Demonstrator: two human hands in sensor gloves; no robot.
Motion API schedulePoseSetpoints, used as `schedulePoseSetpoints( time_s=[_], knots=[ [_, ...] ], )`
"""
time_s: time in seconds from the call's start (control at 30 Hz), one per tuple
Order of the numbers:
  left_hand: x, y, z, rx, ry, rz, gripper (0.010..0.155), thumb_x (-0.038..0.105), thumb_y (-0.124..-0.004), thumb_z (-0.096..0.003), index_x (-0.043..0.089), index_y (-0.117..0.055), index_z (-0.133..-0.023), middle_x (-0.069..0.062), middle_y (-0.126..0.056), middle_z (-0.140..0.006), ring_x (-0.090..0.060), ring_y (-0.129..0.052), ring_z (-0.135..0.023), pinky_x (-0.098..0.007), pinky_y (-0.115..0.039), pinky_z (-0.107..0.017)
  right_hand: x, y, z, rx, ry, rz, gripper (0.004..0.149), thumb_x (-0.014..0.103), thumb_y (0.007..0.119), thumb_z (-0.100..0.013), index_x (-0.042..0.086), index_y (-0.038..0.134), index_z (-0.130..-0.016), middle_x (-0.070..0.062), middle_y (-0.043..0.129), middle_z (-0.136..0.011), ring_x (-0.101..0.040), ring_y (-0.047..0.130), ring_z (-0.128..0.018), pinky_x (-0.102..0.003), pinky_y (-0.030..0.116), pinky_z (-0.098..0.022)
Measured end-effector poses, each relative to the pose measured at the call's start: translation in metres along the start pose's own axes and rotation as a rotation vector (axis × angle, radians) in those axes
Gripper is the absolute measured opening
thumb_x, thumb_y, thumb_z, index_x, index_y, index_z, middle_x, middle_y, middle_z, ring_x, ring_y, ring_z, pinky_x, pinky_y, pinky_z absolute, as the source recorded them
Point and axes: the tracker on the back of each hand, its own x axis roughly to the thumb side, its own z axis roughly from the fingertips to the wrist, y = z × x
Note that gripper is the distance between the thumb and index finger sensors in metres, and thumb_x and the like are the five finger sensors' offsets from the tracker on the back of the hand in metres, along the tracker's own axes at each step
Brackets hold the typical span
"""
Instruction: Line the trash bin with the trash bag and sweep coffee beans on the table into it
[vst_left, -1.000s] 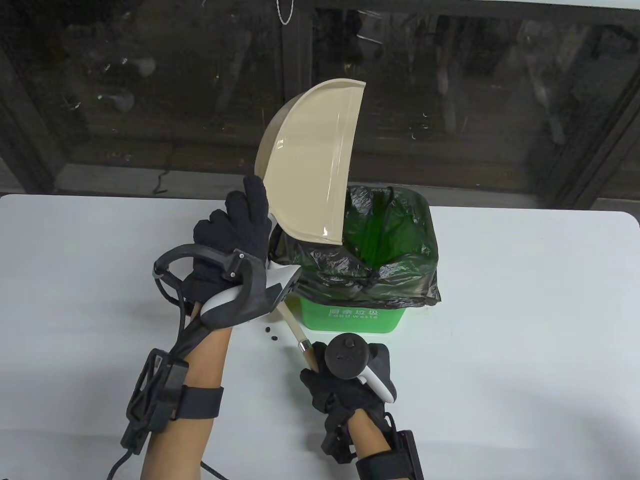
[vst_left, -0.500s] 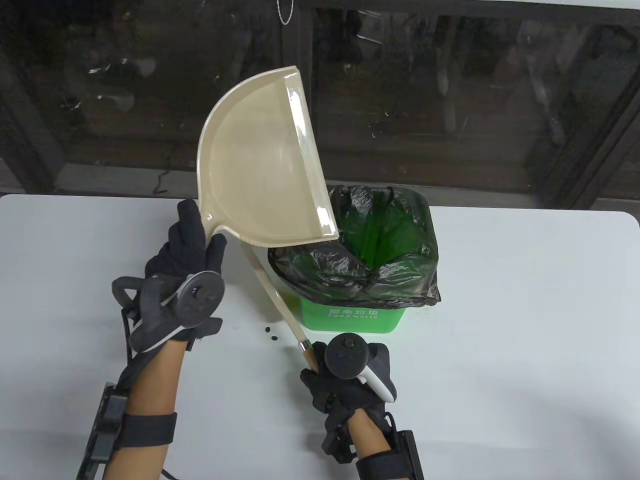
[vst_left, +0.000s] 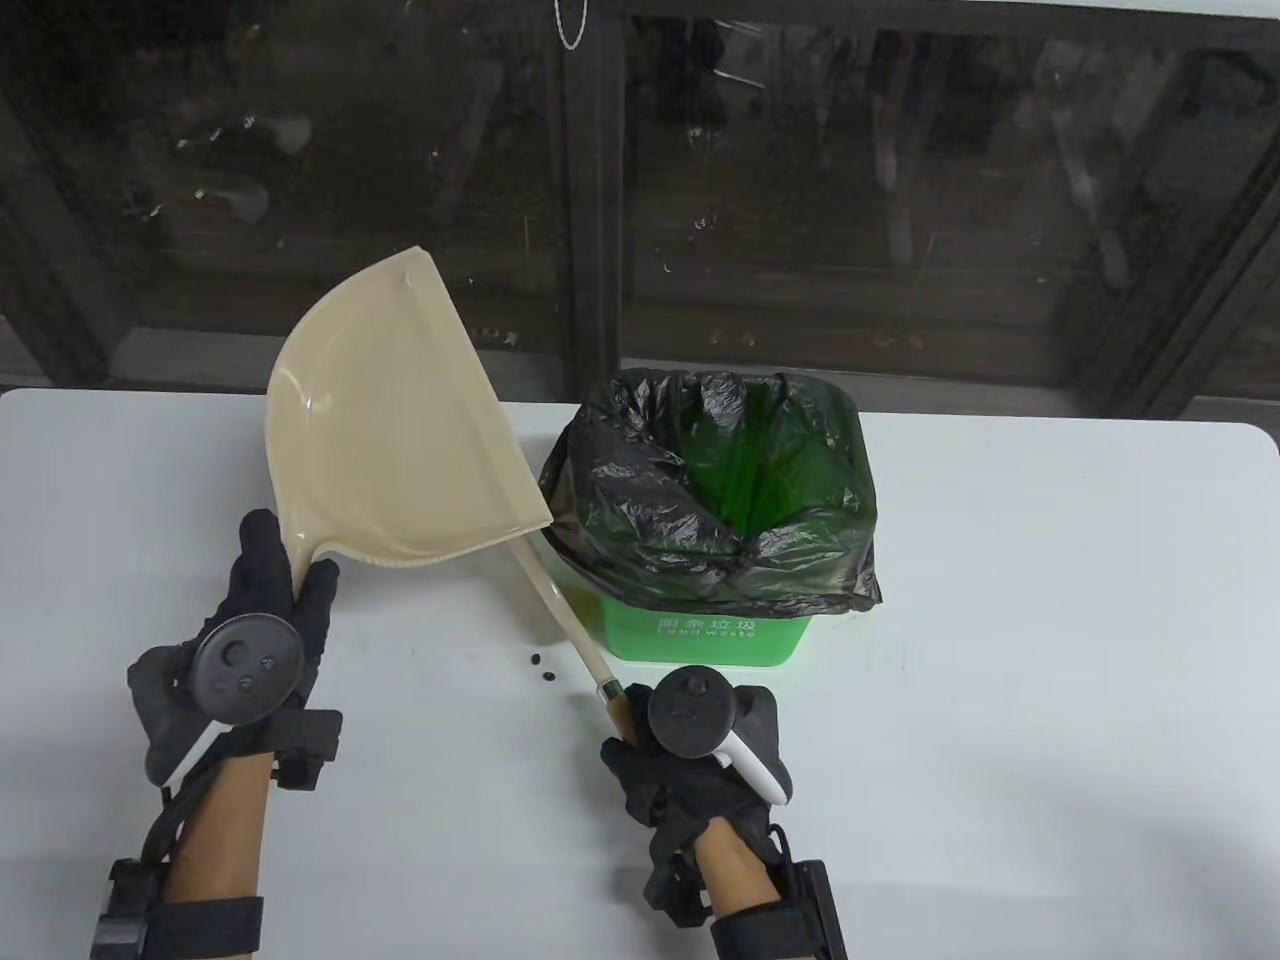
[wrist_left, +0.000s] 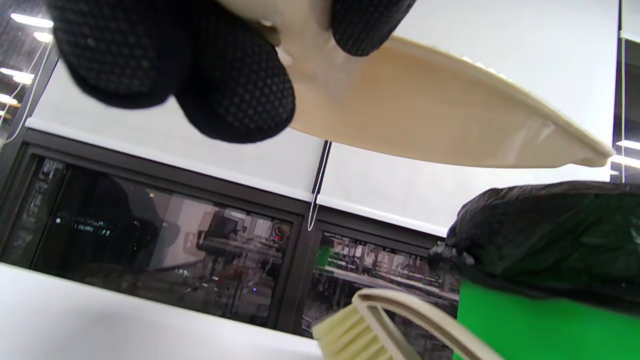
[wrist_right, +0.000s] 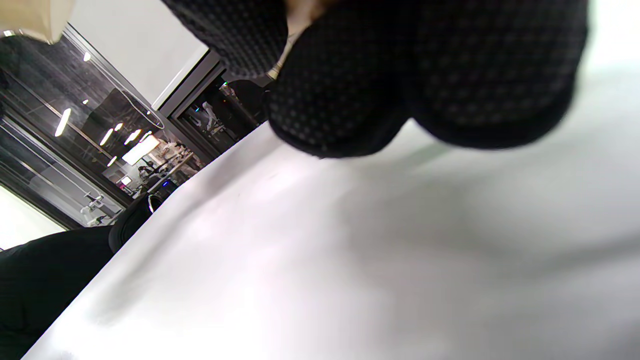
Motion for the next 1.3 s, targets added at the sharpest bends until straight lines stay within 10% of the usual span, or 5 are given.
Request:
schedulePoseSetpoints(
  time_s=[0.53, 1.3],
  knots=[
    [-0.038, -0.059, 0.033, -0.146, 0.000, 0.020, 0.066, 0.030, -0.059, -0.0728, -0.015, -0.036, -0.115, -0.025, -0.073, -0.098, -0.031, -0.100, -0.051, -0.050, -0.083, -0.043, -0.003, -0.004, 0.000, -0.013, 0.014, -0.017, 0.065, 0.031, 0.070, -0.054, -0.005, 0.040, -0.100, -0.013, 0.083, -0.072, -0.009, 0.098, -0.031, -0.034, 0.090, -0.018],
    [-0.059, -0.088, 0.053, -0.348, -0.035, -0.069, 0.066, 0.031, -0.061, -0.0720, -0.014, -0.037, -0.115, -0.025, -0.075, -0.097, -0.031, -0.100, -0.051, -0.049, -0.084, -0.043, 0.001, -0.013, 0.006, -0.079, -0.004, -0.001, 0.065, 0.031, 0.070, -0.054, -0.005, 0.041, -0.100, -0.013, 0.083, -0.071, -0.009, 0.098, -0.030, -0.033, 0.090, -0.017]
  ],
)
